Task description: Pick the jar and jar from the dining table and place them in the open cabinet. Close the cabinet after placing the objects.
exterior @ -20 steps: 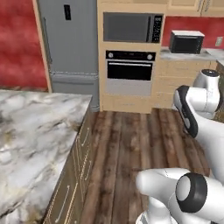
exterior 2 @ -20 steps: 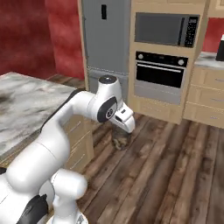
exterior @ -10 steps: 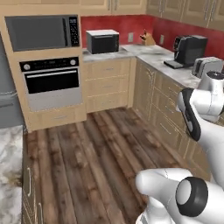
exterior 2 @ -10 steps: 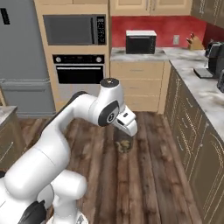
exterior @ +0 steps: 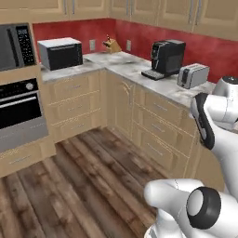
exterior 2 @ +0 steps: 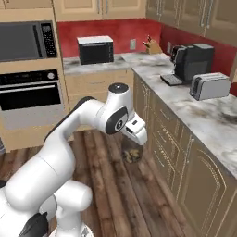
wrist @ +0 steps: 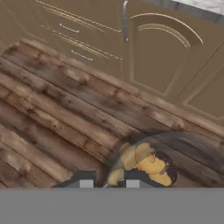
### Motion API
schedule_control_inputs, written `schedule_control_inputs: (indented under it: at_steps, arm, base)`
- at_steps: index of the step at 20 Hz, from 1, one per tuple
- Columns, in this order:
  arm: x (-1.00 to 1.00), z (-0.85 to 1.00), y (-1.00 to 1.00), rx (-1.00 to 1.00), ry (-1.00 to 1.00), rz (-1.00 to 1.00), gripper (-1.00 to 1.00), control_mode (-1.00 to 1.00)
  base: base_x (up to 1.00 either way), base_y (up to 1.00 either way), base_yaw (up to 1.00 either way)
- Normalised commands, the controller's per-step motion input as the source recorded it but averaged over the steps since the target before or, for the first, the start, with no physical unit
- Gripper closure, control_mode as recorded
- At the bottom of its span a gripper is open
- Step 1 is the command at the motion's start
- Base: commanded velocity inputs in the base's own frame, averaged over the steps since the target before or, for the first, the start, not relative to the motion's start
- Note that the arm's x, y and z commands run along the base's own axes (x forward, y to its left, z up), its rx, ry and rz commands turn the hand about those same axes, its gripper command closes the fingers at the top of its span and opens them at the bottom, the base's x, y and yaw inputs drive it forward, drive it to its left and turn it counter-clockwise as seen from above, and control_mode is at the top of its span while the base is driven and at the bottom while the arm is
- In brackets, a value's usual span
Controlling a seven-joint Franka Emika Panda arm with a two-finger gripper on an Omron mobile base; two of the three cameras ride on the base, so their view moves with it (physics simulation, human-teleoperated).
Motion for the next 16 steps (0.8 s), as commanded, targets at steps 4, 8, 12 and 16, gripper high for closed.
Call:
schedule_control_inputs:
  at_steps: [4,8,12,16]
  arm:
    - [0.00,0.00,0.00,0.00,0.00,0.00,1.00,1.00]
    - [0.00,0.00,0.00,0.00,0.00,0.00,1.00,1.00]
    - [0.00,0.00,0.00,0.00,0.00,0.00,1.00,1.00]
    - [0.00,0.00,0.00,0.00,0.00,0.00,1.00,1.00]
  base:
    - [1.00,0.00,-0.55]
    - [1.00,0.00,-0.55]
    - [1.00,0.01,-0.54]
    - [1.00,0.10,-0.58]
